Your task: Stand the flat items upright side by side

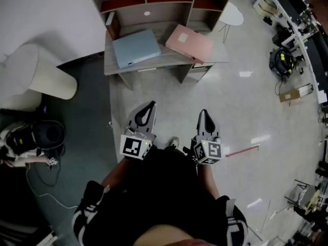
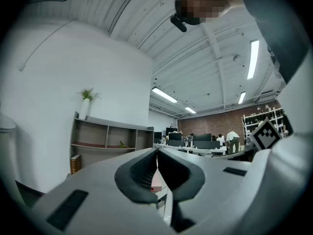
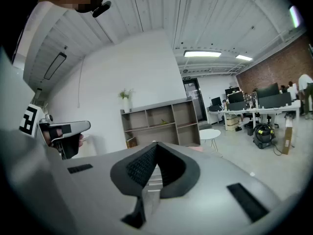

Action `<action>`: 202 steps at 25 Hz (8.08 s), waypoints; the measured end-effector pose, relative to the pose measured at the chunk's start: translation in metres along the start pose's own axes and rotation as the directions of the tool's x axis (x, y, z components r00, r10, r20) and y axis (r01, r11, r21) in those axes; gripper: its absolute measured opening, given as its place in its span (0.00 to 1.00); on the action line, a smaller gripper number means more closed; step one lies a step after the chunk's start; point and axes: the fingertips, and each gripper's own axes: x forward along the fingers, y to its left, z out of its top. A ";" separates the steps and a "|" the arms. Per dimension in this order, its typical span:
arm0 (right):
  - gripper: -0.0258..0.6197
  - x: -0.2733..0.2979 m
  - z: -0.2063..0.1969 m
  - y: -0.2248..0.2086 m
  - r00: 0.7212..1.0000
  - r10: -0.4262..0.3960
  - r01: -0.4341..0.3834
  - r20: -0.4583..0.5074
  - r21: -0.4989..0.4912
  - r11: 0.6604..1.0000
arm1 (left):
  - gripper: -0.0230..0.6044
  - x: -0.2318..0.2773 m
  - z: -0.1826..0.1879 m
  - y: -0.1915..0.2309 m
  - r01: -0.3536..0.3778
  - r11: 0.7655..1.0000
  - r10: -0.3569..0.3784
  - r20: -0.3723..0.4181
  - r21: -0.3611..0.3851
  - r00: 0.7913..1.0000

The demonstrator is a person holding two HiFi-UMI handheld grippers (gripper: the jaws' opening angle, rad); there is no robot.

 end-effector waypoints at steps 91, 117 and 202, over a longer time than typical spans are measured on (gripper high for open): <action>0.37 0.311 -0.010 -0.120 0.991 -0.090 0.105 -0.095 0.160 0.982 | 0.38 0.273 -0.040 0.120 0.109 0.994 -0.108 -0.101 0.007 0.989; 0.40 0.411 -0.120 -0.253 0.936 -0.179 0.318 -0.303 0.513 0.797 | 0.38 0.450 -0.092 0.135 0.229 0.973 -0.232 -0.202 -0.041 0.951; 0.47 0.398 -0.138 -0.315 0.944 -0.250 0.328 -0.216 0.712 0.621 | 0.41 0.425 -0.083 0.081 0.238 0.968 -0.248 -0.147 -0.084 0.958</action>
